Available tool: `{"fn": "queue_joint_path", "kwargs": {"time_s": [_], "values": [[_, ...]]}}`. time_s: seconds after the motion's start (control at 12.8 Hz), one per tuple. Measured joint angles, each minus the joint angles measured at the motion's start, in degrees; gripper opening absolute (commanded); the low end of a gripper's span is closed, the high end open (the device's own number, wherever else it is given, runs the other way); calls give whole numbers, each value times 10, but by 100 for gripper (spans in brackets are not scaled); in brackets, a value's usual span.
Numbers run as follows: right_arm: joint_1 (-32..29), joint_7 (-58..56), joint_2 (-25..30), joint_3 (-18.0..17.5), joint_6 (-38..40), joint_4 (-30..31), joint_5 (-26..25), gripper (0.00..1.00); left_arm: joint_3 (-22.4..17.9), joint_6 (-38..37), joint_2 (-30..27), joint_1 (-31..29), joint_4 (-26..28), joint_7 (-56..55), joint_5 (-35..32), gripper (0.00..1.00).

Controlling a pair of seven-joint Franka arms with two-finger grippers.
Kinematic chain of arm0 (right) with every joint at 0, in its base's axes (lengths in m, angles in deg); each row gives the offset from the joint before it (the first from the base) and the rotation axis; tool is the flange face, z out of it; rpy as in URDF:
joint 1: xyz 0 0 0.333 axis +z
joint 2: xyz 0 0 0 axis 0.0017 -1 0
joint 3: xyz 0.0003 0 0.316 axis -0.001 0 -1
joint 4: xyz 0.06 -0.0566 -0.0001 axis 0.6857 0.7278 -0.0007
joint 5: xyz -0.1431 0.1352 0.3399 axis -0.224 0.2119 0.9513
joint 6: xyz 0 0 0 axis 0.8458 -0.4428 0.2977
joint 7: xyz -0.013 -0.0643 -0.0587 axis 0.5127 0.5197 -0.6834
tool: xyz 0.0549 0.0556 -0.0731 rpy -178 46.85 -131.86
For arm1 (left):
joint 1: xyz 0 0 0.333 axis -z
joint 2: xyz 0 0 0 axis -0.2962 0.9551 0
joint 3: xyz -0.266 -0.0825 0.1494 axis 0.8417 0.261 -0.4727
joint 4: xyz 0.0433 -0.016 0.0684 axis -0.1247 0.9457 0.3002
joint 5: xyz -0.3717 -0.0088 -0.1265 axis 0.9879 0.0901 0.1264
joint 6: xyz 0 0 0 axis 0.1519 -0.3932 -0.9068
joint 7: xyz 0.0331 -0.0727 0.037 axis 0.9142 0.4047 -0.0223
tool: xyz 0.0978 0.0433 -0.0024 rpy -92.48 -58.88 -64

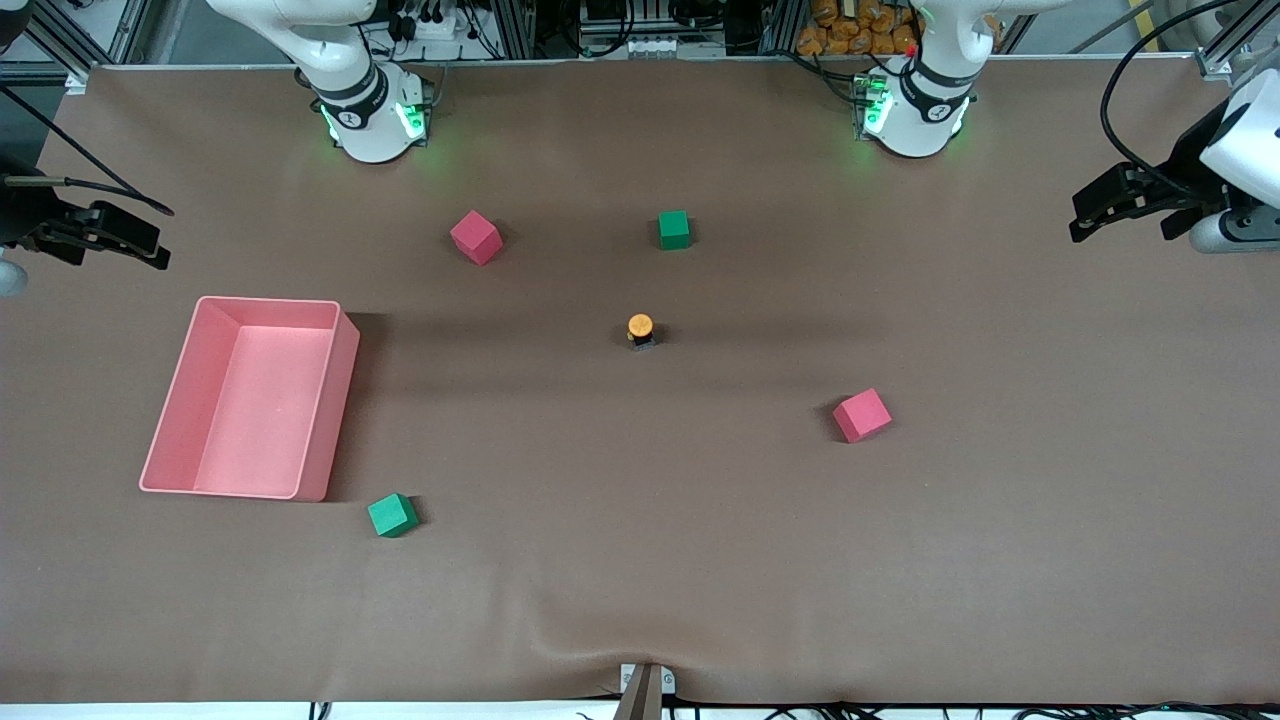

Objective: Place and upright button with both arms

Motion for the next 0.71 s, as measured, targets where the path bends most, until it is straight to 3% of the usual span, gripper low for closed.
{"fn": "queue_joint_path", "kwargs": {"time_s": [0.71], "values": [[0, 0, 0, 0, 1, 0, 0, 100, -2, 0, 5, -2, 0, 12, 0, 100]]}}
